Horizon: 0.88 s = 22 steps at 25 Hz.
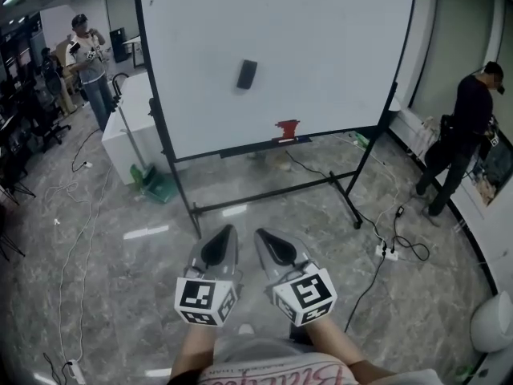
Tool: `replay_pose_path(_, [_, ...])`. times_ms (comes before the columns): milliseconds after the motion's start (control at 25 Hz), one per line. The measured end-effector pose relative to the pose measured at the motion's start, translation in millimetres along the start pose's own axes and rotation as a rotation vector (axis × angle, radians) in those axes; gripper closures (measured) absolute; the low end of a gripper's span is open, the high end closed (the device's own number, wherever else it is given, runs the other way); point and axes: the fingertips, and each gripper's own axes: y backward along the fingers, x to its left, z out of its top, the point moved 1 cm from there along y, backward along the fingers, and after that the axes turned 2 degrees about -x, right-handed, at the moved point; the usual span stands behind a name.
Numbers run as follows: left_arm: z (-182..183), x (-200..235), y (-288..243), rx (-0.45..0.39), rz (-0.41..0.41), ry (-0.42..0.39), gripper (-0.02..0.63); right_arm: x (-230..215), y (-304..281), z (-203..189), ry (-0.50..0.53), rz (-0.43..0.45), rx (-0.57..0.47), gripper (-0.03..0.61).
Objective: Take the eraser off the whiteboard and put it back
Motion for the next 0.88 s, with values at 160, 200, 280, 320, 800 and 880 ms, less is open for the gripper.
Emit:
replay_pose_path(160, [-3.0, 24.2, -22.6, 0.001, -0.012, 0.013, 0.614, -8.9, -31.4, -0.9, 0.001, -0.016, -0.006, 0.577])
replay_pose_path(200, [-4.5, 29.8, -28.3, 0.004, -0.014, 0.017, 0.614, -12.0, -39.1, -0.8, 0.004, -0.019, -0.005, 0.577])
replay_pose_path(280, [-8.9, 39.4, -39.5, 0.015, -0.019, 0.024, 0.614, -19.6, -53.1, -1.0, 0.004, -0.03, 0.0, 0.577])
replay_pose_path(320, [-11.0, 43.3, -44.8, 0.021, -0.022, 0.028, 0.614, -23.7, -59.0, -1.5, 0.001, -0.037, 0.002, 0.577])
replay_pose_path(800, [-17.9, 94.3, -119.4, 0.036, -0.016, 0.039, 0.614, -81.5, -141.7, 3.9, 0.0, -0.065, -0.011, 0.577])
replay_pose_path(880, [-16.6, 104.8, -138.6, 0.028, -0.007, 0.034, 0.614, -96.8, -160.0, 7.7, 0.008, -0.065, -0.022, 0.577])
